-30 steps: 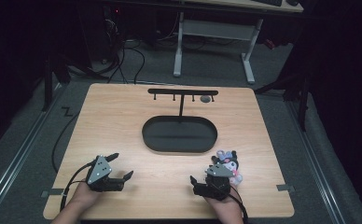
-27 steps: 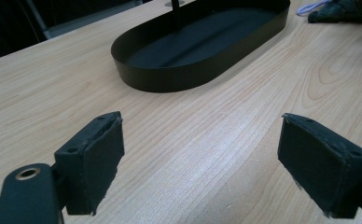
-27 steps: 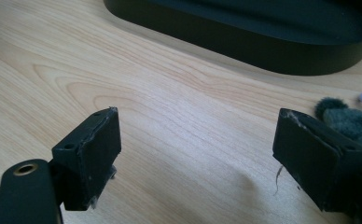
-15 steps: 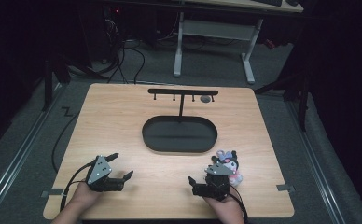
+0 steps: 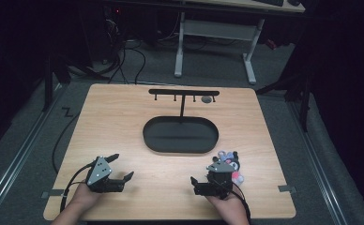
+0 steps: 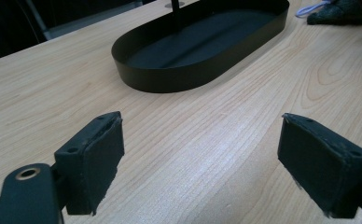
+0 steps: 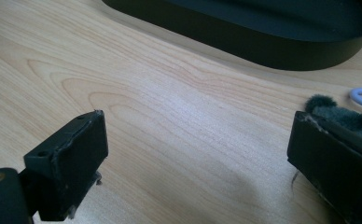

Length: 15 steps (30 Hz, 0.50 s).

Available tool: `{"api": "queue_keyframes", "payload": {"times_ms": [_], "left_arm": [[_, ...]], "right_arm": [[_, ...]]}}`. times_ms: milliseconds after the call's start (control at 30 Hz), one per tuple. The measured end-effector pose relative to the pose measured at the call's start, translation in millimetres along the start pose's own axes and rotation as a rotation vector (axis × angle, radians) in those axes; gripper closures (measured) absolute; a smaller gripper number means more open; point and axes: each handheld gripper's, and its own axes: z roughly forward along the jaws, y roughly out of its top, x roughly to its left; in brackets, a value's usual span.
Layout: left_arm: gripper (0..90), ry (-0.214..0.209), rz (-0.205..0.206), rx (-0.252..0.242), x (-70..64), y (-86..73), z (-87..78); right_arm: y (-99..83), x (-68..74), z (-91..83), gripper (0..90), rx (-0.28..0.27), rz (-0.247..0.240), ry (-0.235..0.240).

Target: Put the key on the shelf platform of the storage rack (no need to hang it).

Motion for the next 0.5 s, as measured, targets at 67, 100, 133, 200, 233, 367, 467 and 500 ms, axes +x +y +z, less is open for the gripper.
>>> {"api": "queue_keyframes", "payload": {"times_ms": [67, 100, 133, 200, 233, 367, 467, 500], "left_arm": [[15.4, 0.0, -0.001, 0.0, 0.1, 0.0, 0.0], [15.4, 0.0, -0.002, 0.002, 0.2, 0.1, 0.1], [15.4, 0.0, -0.002, 0.002, 0.2, 0.2, 0.3], [15.4, 0.0, 0.001, 0.002, -0.1, 0.2, 0.4], [15.4, -0.001, 0.002, 0.002, -0.1, 0.2, 0.4], [15.4, -0.003, -0.002, -0.002, 0.4, 0.0, -0.3], [15.4, -0.003, 0.0, -0.005, 0.1, -0.1, -0.5], [15.4, -0.003, 0.0, -0.005, 0.1, -0.1, -0.4]], "right_arm": [[1.8, -0.3, 1.1, 5.5, 0.014, 0.009, 0.001], [2.5, -0.4, 1.7, 5.7, 0.02, 0.005, 0.0], [3.5, -0.4, 2.4, 5.8, 0.028, 0.0, -0.004], [5.8, 0.6, 3.6, 5.8, 0.046, -0.009, -0.01], [6.7, 1.3, 3.9, 5.8, 0.051, -0.014, -0.008], [10.8, 4.0, 4.9, 6.4, 0.089, -0.031, -0.022], [13.3, 3.8, 6.5, 6.4, 0.12, -0.041, -0.029], [14.3, 3.8, 6.7, 6.4, 0.129, -0.044, -0.031]]}}
